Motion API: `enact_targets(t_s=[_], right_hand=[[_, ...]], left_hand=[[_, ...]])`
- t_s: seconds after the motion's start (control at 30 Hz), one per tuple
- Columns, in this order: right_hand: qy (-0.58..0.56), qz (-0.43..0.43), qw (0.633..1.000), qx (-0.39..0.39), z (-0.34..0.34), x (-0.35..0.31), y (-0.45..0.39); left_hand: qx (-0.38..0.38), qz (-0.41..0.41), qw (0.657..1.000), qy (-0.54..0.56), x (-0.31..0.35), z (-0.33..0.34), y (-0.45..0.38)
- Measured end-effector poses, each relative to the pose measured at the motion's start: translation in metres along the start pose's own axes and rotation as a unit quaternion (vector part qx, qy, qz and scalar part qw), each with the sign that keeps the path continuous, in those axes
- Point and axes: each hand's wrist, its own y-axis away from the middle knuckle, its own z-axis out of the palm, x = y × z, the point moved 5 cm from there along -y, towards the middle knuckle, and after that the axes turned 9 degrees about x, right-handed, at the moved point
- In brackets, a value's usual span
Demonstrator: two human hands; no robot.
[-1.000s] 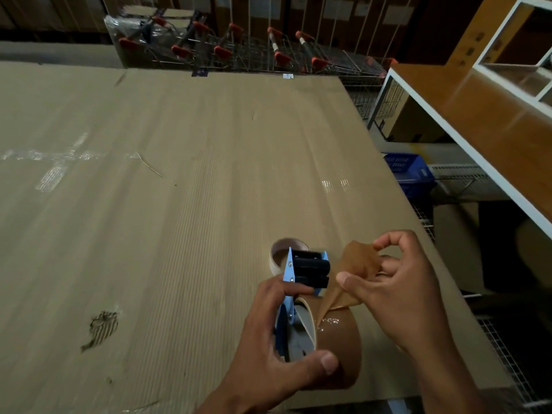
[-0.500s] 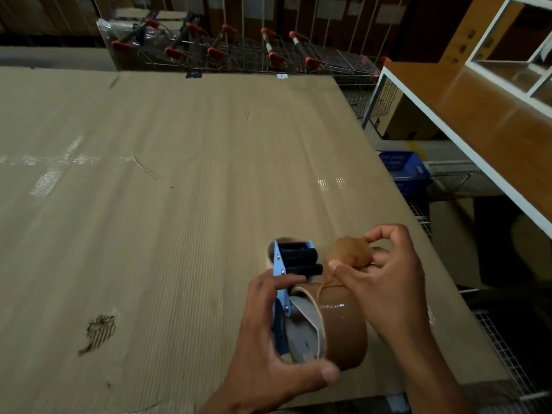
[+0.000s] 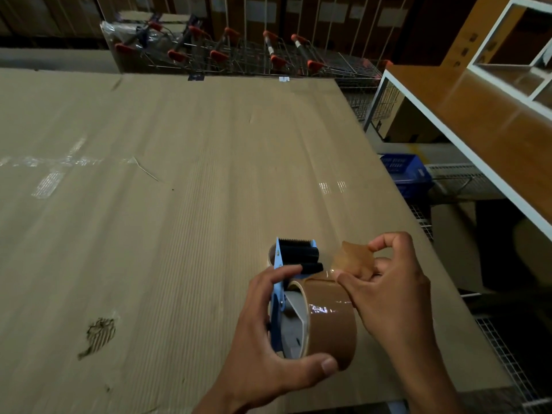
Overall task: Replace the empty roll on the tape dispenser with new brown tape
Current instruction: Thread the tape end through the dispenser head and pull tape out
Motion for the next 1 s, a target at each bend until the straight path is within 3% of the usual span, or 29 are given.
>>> enact_targets(t_s=[1.0], right_hand=[[-0.045,0.009,0.997,-0.060,0.008,0.000,-0.006]], left_hand=[[0.037,0.116,0.991,-0.060,0.009,-0.004,0.009]])
